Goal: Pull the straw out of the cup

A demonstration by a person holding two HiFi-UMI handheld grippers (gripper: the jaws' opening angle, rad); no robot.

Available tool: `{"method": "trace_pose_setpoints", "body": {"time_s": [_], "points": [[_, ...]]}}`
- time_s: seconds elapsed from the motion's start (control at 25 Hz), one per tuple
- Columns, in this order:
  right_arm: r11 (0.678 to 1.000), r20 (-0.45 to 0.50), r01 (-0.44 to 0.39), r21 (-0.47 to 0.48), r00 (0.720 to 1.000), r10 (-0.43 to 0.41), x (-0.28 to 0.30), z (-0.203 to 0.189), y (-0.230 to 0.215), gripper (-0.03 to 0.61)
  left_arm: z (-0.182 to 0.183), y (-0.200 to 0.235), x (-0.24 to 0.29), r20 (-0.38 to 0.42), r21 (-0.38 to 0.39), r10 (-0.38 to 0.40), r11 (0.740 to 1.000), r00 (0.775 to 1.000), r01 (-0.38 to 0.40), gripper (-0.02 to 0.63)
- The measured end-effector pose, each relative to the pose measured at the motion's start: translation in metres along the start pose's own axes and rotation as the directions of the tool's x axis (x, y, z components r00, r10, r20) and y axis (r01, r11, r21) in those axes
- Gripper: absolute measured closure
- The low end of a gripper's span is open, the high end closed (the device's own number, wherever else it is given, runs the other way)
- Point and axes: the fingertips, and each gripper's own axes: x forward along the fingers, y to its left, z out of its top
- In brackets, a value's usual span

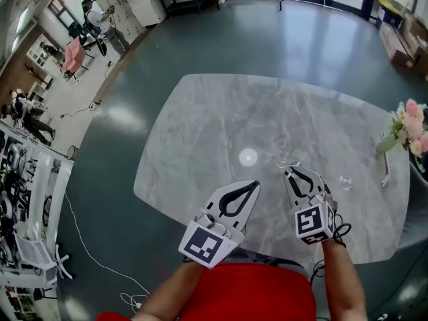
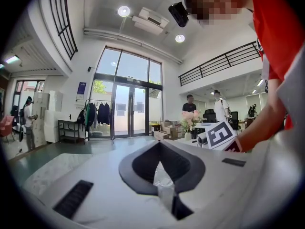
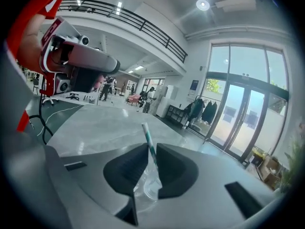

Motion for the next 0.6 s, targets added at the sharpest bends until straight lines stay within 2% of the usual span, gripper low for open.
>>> {"method": "trace_pose_setpoints", "body": {"time_s": [0.24,0.44,0.6], "points": [[0.998,0.036,0.057,0.030,0.998,-0.058,-0.010,0.008,-0.014,0.540,0.002,-0.003,0.005,0.001,-0.002,-0.023,1.000,1.000,0.023,0.606],[0.988,0.092,0.091,0.126,0.990,-0.103,-0.030,0.021,-0.035,0.541,0.007,-0.006,0.012,0.008,0.006,-0.046,0.999,0.999,0.046,0.606],[0.965,0.172,0.102,0.241,0.974,-0.146,-0.060,0.041,-0.054,0.540,0.013,-0.012,0.014,0.019,0.010,-0.063,0.998,0.998,0.063,0.606]]}}
